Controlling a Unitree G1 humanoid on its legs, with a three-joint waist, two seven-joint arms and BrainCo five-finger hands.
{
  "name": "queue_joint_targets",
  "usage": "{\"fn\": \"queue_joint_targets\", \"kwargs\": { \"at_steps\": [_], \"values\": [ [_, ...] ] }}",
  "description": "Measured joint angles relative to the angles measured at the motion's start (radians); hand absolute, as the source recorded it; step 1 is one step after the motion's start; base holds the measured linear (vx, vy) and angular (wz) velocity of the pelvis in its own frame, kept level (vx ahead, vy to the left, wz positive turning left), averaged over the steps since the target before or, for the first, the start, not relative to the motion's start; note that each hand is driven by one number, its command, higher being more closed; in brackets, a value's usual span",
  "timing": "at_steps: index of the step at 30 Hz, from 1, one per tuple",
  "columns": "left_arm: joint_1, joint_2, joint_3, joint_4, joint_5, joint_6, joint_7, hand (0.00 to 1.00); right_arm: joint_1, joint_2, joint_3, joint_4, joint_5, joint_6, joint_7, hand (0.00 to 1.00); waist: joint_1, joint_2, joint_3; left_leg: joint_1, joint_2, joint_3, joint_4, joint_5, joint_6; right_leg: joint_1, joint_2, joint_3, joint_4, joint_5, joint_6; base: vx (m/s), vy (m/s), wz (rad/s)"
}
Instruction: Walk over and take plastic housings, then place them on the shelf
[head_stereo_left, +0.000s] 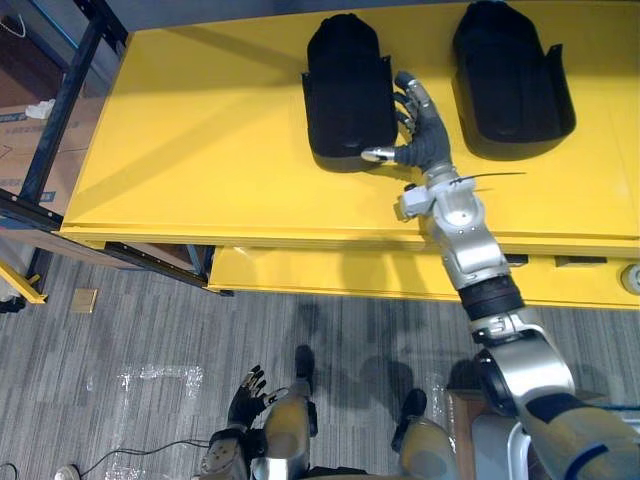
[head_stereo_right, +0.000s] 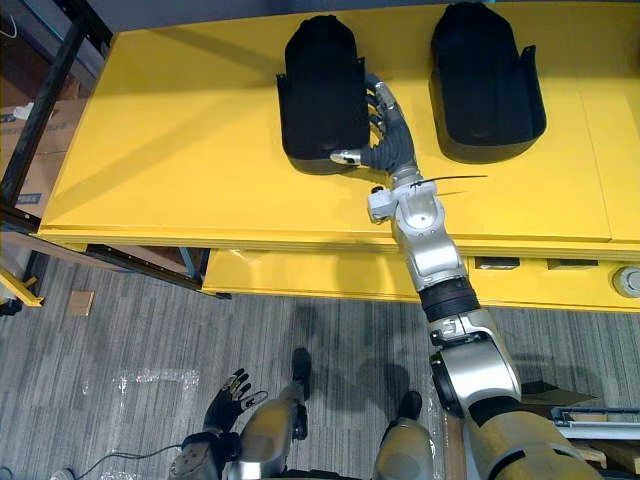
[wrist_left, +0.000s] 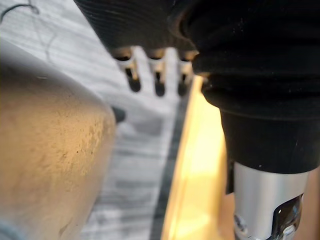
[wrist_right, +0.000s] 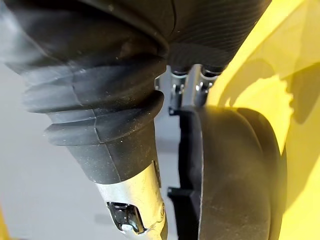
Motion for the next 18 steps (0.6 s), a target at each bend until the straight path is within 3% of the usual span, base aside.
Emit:
{"fn": "queue_joint_targets", "kwargs": {
  "at_steps": [7,14,18],
  "values": [
    [0.000,0.000,0.000,0.000,0.000,0.001,0.000,0.00,0.000,0.001,0.007,-0.005,0.000,0.032,0.014,0.00,0.000,0.000,0.000,0.003,0.001,0.001,0.000,0.000,0.000,0.002,0.000,0.001,0.000,0.000,0.000,0.00,0.000,0.00],
    [0.000,0.000,0.001,0.000,0.001,0.002,0.000,0.00,0.000,0.001,0.007,-0.008,0.008,0.034,0.039,0.00,0.000,0.000,0.000,0.004,0.001,0.002,0.000,0.000,0.000,0.003,0.000,0.002,0.000,0.000,0.000,0.00,0.000,0.00],
    [0.000,0.000,0.001,0.000,0.001,0.002,0.000,0.00,0.000,0.002,0.008,-0.009,-0.041,0.038,0.019,0.00,0.000,0.000,0.000,0.005,0.002,0.003,0.000,0.000,0.000,0.003,0.001,0.002,0.000,0.000,0.000,0.00,0.000,0.00]
  ]
}}
